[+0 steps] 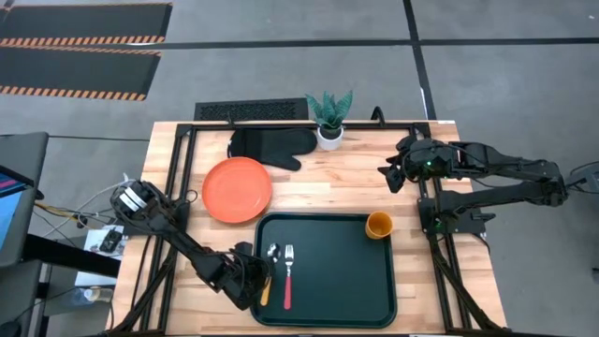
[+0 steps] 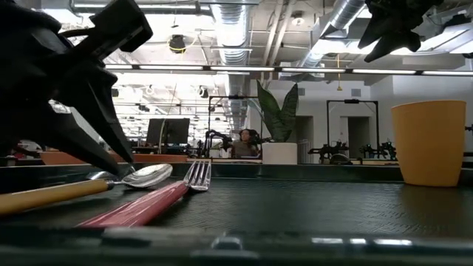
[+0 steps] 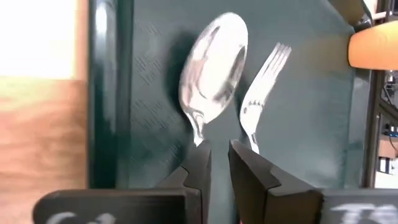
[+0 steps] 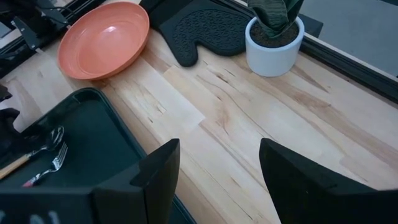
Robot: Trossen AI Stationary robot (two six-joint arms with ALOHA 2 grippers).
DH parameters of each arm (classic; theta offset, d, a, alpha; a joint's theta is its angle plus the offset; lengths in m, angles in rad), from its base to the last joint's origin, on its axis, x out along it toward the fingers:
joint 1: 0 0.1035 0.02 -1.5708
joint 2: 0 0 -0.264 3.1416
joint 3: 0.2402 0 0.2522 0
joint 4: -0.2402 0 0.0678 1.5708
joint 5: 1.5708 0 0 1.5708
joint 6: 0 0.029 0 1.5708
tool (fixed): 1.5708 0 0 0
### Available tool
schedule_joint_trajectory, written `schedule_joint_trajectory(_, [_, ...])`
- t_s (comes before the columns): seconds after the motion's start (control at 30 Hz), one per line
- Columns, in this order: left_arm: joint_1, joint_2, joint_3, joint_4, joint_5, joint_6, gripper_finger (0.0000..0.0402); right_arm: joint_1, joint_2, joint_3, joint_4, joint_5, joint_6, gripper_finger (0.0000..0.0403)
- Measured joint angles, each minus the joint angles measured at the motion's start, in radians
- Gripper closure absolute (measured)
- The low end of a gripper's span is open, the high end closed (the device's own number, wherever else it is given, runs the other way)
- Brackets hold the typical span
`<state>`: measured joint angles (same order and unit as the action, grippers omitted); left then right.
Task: Pick and place plate/cup/fork/spoon on tray
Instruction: Put the yellow spoon on the black tray to the left of the pink fork
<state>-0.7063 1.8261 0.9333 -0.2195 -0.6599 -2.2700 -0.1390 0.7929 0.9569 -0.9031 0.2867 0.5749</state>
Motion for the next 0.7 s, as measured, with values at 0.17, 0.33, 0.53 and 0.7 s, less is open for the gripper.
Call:
schedule_joint_trajectory(0.17, [0.000,-0.021,0.000,-0.022,0.073,-0.005,0.0376,0.000,0.000,0.000,0.000,0.000,-0.005,0.0159])
schedule_joint_trajectory(0.33, [0.000,-0.058,0.001,-0.044,0.144,0.032,0.0398,0.000,0.000,0.000,0.000,0.000,-0.007,0.0159])
schedule_joint_trajectory(0.53, [0.014,-0.061,0.146,-0.297,0.307,0.169,0.0401,0.000,0.000,0.000,0.000,0.000,-0.008,0.0159])
schedule_joint_trajectory(0.7, [0.039,-0.061,0.314,-0.590,0.316,0.322,0.0401,0.000,0.000,0.000,0.000,0.000,-0.011,0.0159])
